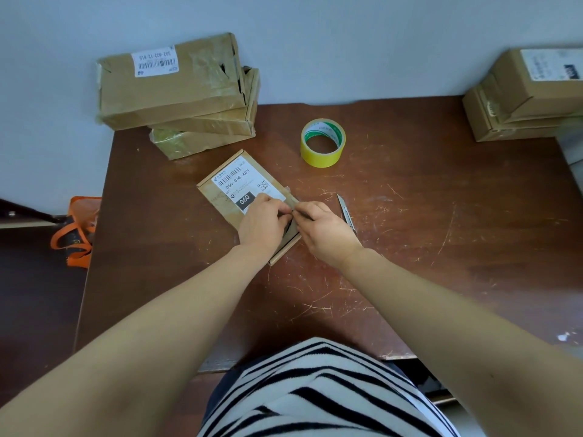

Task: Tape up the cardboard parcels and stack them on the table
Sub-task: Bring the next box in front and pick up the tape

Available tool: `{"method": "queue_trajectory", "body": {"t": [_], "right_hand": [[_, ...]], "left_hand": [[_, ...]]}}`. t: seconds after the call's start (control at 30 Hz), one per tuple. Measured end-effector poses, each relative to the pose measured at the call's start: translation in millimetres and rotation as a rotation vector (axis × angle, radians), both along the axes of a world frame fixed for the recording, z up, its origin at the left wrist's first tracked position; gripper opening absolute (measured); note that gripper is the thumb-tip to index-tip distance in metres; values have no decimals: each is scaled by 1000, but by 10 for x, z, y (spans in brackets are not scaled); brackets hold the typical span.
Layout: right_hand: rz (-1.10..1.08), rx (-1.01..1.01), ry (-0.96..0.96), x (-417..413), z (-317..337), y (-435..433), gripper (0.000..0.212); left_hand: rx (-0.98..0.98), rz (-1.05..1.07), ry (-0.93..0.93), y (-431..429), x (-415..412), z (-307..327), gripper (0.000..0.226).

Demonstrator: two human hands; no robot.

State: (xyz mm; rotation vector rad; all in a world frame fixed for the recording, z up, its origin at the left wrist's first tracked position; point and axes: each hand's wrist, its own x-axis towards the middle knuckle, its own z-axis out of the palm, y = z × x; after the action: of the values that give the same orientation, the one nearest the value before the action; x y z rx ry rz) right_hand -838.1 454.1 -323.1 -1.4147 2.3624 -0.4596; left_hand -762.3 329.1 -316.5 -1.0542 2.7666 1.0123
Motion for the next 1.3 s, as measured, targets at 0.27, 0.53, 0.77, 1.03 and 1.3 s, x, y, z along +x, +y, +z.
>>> {"method": "queue_trajectory", "body": {"t": [0.27,0.53,0.77,1.03,1.3], "right_hand": [[-26,19,-34,4,19,-14,37],[-208,-37,-195,-19,111,-134,30],[-324,-117,-175,15,66,-206,22],[-390,-208,-253,-3,60,-205,15],[-534,-280,-284,-55,76,-116,13]], "left_hand": [[10,14,-7,11,-10,25,17],[6,24,1,23,-1,22,18],[40,35,21,9,13,24,18],[50,27,24,1,23,33,18],[131,87,83,-18,57,65,13]]}}
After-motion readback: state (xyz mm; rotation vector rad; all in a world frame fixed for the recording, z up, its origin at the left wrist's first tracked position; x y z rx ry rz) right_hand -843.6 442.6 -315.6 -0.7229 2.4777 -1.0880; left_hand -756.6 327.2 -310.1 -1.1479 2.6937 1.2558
